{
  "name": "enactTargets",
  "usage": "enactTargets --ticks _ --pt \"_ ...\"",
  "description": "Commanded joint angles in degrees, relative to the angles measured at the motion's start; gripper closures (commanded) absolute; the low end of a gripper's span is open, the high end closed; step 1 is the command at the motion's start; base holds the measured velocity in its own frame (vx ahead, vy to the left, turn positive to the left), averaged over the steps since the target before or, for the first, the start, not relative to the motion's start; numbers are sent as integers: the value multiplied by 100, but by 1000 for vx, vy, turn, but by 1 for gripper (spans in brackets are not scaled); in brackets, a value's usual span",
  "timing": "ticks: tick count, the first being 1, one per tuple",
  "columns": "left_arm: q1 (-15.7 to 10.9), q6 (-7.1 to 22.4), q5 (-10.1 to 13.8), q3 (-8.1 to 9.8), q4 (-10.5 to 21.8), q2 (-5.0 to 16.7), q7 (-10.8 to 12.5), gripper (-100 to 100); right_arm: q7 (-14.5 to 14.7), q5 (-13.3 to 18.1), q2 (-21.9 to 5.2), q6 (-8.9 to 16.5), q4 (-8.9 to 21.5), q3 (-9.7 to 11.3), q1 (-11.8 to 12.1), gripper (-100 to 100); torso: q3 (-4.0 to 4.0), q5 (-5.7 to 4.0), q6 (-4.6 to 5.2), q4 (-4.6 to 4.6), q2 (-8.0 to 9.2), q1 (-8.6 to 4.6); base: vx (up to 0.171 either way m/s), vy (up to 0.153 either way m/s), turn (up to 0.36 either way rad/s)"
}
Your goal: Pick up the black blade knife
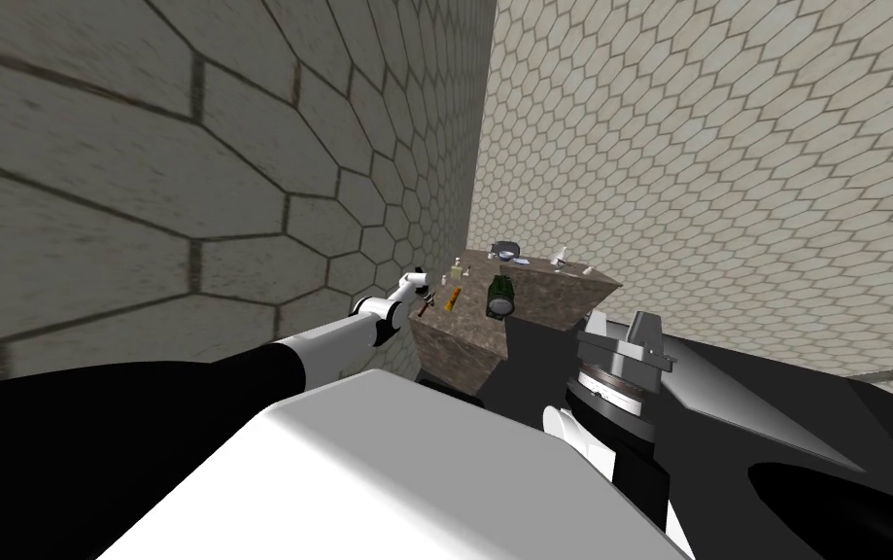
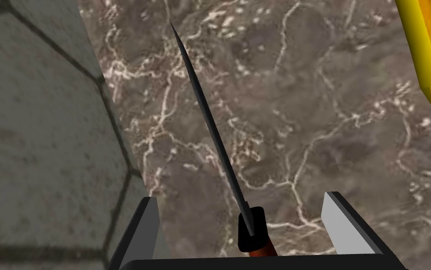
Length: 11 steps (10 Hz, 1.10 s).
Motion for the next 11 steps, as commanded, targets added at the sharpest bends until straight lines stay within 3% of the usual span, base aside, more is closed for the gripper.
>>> enactTargets --ticks 1,7,8,9,10,11 --pt "-200 164 -35 87 286 17 34 -100 0 0 0 0 0 0 0 0 0 0 0 0 0 0 29 2 61" --pt "-538 612 -131 281 778 12 107 -100 0 0 0 0 0 0 0 0 0 0 0 0 1 0 28 3 37" --pt "-487 537 -116 258 715 15 92 -100 0 0 0 0 0 0 0 0 0 0 0 0 0 0 0 0 0" --pt "-488 568 -118 262 712 15 92 0 0 0 0 0 0 0 0 0 3 0 1 1 7 0 0 0 0" --pt "-358 407 -123 273 747 24 136 -100 0 0 0 0 0 0 0 0 5 0 1 2 9 -1 6 11 -167" --pt "-358 407 -123 273 747 24 136 -100 0 0 0 0 0 1 -1 0 4 0 4 1 8 1 9 20 -74"
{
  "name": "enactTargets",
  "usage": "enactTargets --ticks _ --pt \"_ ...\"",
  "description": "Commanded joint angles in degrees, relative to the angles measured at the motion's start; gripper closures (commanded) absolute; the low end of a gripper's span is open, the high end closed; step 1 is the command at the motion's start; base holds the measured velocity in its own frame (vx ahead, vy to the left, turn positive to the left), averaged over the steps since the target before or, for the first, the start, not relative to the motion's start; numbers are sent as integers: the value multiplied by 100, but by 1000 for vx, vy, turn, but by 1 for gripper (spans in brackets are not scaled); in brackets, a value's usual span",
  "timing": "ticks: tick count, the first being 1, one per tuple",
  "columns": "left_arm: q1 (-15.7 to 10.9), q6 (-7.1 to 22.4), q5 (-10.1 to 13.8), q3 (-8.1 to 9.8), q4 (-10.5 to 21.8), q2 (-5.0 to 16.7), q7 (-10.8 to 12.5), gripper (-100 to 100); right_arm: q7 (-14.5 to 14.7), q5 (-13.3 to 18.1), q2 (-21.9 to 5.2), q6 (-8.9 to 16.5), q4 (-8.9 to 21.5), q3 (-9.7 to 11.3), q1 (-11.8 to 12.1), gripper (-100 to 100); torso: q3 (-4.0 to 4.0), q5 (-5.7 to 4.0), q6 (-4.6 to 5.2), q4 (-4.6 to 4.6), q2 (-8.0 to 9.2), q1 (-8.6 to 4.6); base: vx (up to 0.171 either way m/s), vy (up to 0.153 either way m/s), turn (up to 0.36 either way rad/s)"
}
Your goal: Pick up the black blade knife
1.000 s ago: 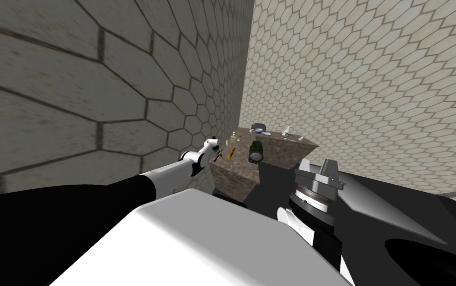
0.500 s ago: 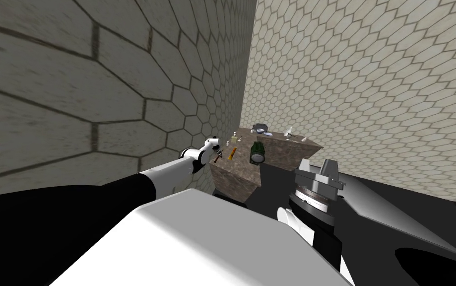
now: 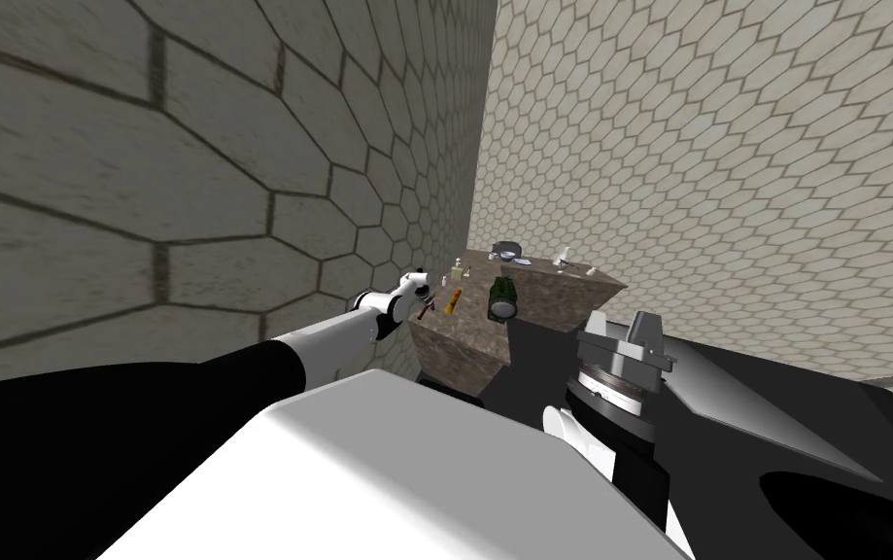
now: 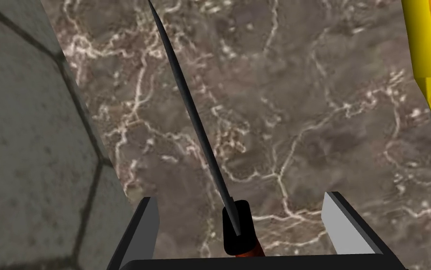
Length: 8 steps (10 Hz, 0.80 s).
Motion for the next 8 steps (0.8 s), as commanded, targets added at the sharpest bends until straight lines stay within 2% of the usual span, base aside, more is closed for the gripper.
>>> enactTargets --ticks 1,2,3,7,8 --pt "159 -146 -11 8 5 -4 68 -100 0 0 0 0 0 0 0 0 0 0 0 0 0 0 16 22 -126" --pt "100 -11 -10 2 -66 -9 43 -100 0 0 0 0 0 0 0 0 -1 0 3 0 -2 2 7 14 -34" --pt "107 -26 -10 2 -64 -10 53 100 0 0 0 0 0 0 0 0 0 -1 0 0 -1 -1 0 0 0" --pt "101 -24 -14 2 -68 -1 62 100 0 0 0 0 0 0 0 0 1 6 3 -3 5 2 0 0 0" --pt "100 -24 -14 2 -68 -1 63 0 0 0 0 0 0 0 0 0 0 6 4 -3 4 3 0 0 0"
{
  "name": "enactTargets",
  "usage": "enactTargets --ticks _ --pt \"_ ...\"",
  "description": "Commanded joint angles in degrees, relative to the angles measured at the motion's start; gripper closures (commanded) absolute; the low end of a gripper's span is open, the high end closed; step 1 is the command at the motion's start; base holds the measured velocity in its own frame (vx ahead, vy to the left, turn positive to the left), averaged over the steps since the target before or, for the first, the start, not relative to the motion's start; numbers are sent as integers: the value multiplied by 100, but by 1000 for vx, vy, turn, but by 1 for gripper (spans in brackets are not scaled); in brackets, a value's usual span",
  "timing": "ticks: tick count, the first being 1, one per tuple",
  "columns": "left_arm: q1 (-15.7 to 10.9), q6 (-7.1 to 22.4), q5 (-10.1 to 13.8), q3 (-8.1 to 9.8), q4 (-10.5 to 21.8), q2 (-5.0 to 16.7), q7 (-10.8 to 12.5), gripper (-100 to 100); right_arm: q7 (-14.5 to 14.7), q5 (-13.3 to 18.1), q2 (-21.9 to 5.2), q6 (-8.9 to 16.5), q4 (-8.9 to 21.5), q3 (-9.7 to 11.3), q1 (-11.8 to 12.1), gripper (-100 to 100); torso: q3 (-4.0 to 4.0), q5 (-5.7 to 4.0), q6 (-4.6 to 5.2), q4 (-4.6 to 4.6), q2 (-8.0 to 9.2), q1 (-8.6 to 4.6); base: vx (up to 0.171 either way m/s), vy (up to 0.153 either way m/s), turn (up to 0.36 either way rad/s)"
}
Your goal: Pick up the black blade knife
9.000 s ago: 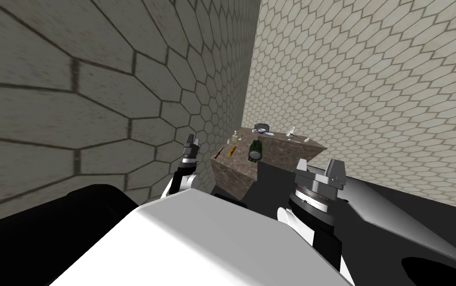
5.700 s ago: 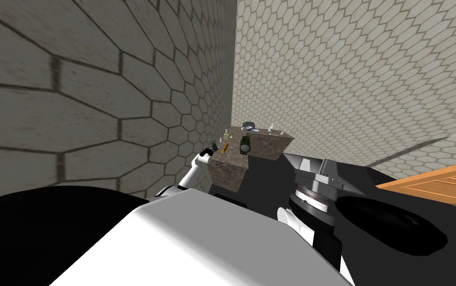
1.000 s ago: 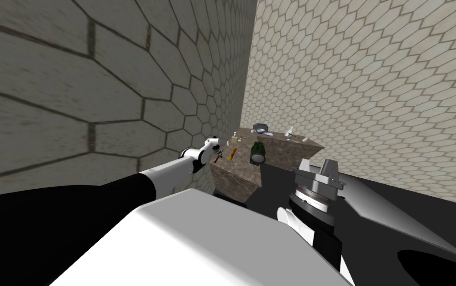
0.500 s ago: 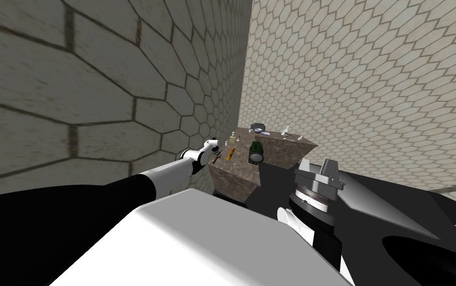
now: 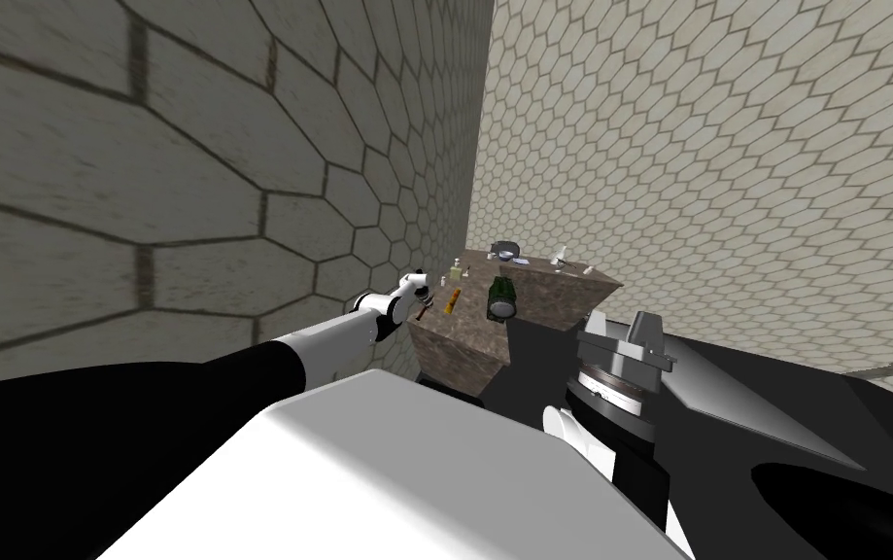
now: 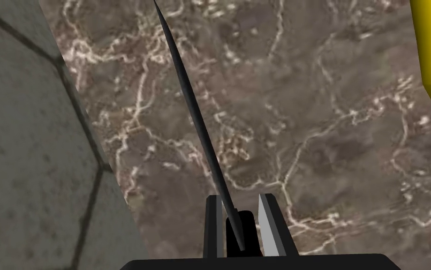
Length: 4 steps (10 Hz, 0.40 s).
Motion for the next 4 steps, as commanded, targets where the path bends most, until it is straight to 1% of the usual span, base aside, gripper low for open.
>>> enactTargets --ticks 1,2,3,4 --pt "-149 131 10 -13 17 -18 -66 100 0 0 0 0 0 0 0 0 0 0 0 0 0 0 -12 -15 190" --pt "-175 163 11 -15 10 -20 -75 100 0 0 0 0 0 0 1 0 3 -3 -7 3 4 -1 -20 -29 158" --pt "-205 55 17 -6 141 17 -74 100 0 0 0 0 0 0 0 0 6 -2 -3 3 9 -6 -11 -12 22" --pt "-205 78 16 -6 131 18 -81 0 0 0 0 0 0 0 0 0 4 -2 0 2 7 -5 0 0 0"
